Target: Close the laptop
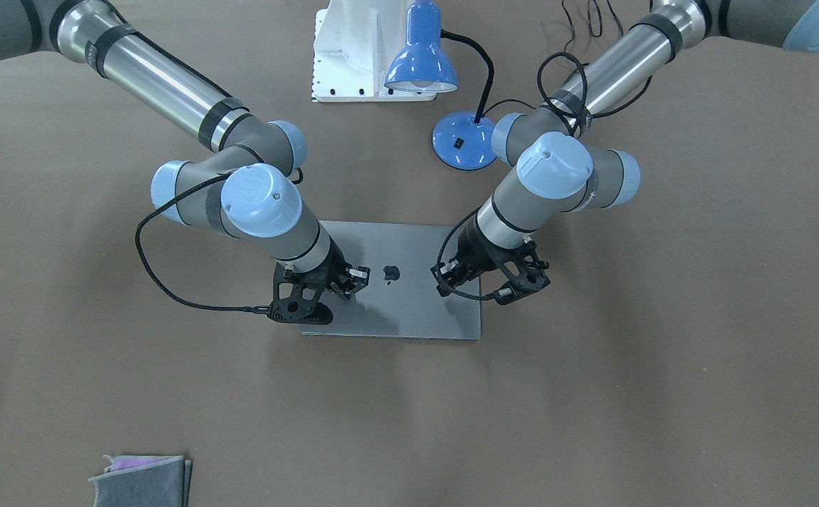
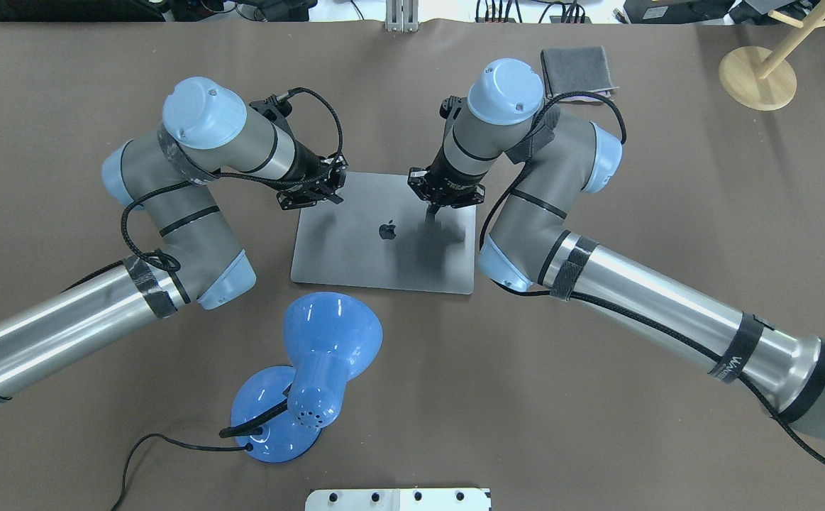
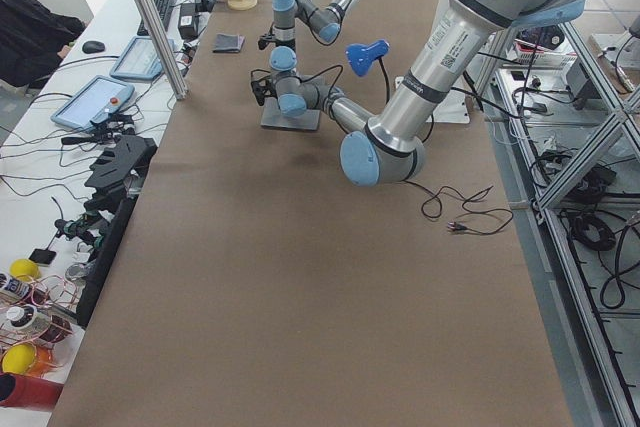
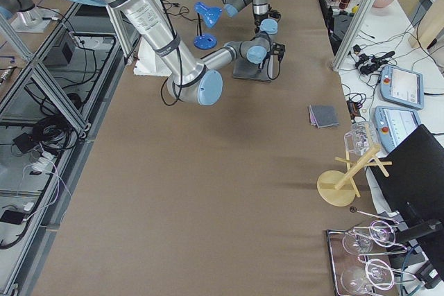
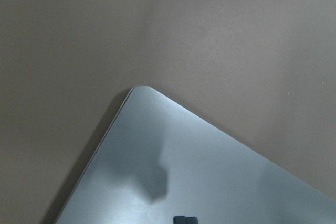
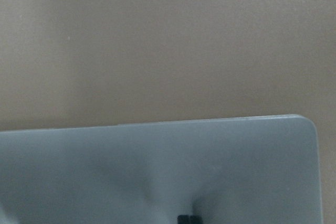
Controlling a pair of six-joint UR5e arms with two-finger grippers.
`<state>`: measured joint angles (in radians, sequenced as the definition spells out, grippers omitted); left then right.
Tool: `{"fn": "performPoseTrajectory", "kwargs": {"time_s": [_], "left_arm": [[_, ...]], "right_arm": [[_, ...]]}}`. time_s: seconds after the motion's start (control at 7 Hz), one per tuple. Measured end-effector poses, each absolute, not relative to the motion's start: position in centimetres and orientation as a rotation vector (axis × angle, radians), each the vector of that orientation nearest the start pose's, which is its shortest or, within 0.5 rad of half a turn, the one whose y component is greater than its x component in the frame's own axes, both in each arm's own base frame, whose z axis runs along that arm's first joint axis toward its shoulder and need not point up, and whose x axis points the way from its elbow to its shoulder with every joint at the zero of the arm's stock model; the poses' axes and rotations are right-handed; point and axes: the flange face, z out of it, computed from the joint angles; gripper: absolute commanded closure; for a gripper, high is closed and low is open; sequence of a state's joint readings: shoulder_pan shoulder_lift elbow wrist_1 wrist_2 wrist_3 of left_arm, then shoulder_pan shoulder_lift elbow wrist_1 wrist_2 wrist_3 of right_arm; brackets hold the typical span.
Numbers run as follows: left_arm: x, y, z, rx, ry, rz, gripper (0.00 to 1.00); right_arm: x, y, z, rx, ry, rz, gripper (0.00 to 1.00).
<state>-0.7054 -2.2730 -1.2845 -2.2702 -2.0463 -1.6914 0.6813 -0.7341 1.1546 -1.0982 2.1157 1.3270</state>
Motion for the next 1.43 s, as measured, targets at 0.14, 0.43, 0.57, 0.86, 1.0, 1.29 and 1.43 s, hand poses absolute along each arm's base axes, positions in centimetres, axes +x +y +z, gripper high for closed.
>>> {"fn": "performPoseTrajectory", "kwargs": {"time_s": [0.14, 0.43, 0.57, 0.86, 1.0, 1.29, 1.43], "left_arm": [[51.9, -55.8, 27.7, -0.092, 1.179, -0.465, 1.00], [51.7, -55.9, 27.5, -0.089, 1.182, -0.466, 1.00], [51.4, -56.1, 27.3, -0.086, 1.187, -0.467, 0.93], [49.6, -56.5, 26.3, -0.063, 1.220, -0.467, 0.02], [47.7, -57.1, 26.6, -0.037, 1.222, -0.478, 0.02], [39.8, -58.0, 29.2, 0.070, 1.134, -0.435, 0.02], [35.4, -56.8, 30.0, 0.118, 1.059, -0.376, 0.02]], "right_arm": [[-57.4, -56.9, 26.5, -0.069, -1.000, 0.157, 1.00], [-57.5, -56.9, 26.3, -0.070, -1.002, 0.156, 1.00], [-57.0, -57.3, 25.2, -0.065, -1.017, 0.160, 0.02], [-53.7, -58.7, 21.4, -0.068, -1.077, 0.162, 0.00], [-50.2, -59.3, 20.0, -0.075, -1.098, 0.170, 0.00], [-42.0, -60.1, 19.4, -0.057, -1.081, 0.176, 0.00], [-37.4, -60.5, 20.4, -0.032, -1.028, 0.153, 0.00]]}}
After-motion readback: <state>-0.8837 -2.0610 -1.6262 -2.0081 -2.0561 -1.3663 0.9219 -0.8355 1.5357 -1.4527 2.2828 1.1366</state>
